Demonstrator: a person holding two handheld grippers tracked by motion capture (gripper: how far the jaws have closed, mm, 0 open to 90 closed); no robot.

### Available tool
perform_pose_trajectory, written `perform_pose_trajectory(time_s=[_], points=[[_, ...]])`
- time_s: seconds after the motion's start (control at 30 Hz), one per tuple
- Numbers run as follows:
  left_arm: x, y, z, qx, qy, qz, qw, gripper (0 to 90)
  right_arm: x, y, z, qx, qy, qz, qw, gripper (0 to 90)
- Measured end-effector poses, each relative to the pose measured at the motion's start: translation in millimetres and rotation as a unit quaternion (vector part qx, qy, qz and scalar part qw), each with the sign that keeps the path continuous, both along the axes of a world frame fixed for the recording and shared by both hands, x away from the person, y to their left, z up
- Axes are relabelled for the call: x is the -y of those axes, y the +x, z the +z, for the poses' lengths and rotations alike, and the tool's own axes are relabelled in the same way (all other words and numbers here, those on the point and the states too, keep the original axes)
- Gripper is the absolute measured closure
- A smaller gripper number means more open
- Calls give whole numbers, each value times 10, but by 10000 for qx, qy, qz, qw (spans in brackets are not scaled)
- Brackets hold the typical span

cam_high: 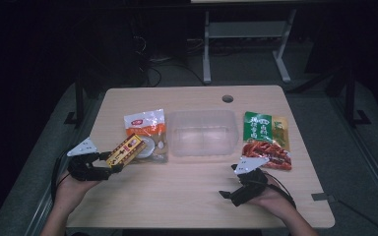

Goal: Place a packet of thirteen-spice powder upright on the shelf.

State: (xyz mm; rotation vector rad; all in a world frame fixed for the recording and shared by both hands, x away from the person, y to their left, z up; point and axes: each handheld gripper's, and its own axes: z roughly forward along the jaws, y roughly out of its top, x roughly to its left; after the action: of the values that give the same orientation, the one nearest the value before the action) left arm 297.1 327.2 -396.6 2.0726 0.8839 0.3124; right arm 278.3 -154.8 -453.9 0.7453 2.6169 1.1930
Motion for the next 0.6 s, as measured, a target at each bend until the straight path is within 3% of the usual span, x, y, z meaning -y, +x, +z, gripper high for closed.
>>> perform_pose_trajectory(time_s=[0.3,0.4,0.57,0.6], points=[[329,-80,115,123,-104,-594,9981,319,-58,-36,29,-99,92,369,9992,9],[431,-89,123,144,-108,-790,9967,319,-56,-51,55,-40,212,428,9989,9],[595,-102,127,139,-182,-1093,9937,318,-63,-56,73,-50,198,492,9986,9],[657,-105,130,156,-156,-1219,9923,319,-62,-49,77,-79,215,492,9985,9]])
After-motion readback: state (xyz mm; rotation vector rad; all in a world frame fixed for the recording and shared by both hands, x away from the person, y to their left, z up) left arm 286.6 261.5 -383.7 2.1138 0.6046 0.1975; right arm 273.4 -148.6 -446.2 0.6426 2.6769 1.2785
